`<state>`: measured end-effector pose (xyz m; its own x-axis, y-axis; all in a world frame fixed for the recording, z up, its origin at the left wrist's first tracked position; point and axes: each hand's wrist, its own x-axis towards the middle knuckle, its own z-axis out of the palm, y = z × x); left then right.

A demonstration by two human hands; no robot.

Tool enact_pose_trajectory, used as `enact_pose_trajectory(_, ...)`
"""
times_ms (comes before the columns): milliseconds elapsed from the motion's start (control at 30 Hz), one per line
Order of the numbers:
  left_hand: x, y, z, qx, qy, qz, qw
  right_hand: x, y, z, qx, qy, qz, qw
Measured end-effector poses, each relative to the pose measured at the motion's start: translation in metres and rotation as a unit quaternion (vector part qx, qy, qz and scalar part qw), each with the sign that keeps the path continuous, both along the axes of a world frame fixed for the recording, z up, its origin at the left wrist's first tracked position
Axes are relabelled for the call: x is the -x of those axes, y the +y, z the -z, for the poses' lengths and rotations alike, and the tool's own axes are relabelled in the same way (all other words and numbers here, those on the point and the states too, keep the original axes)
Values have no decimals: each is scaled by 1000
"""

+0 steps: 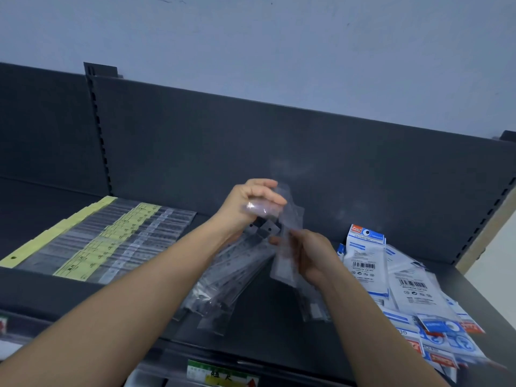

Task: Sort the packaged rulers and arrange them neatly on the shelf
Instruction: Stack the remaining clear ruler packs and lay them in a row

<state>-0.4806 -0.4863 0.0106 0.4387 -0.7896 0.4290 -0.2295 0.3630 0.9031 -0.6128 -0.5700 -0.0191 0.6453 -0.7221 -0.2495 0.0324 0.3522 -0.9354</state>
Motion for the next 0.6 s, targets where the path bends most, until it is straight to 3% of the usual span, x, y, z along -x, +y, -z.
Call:
enact_pose_trajectory(100, 2, 0, 11, -35, -108, 11, 993, -6, -1, 1, -62, -56, 2, 997)
enact_pose_trajectory(267, 6, 1, 19, -52, -133, 29, 989, -10, -2, 7, -100, -99, -25, 990)
enact_pose_trajectory(600, 1, -2, 25, -50, -27, 6, 998, -5, -5, 7, -97, -147, -11, 984)
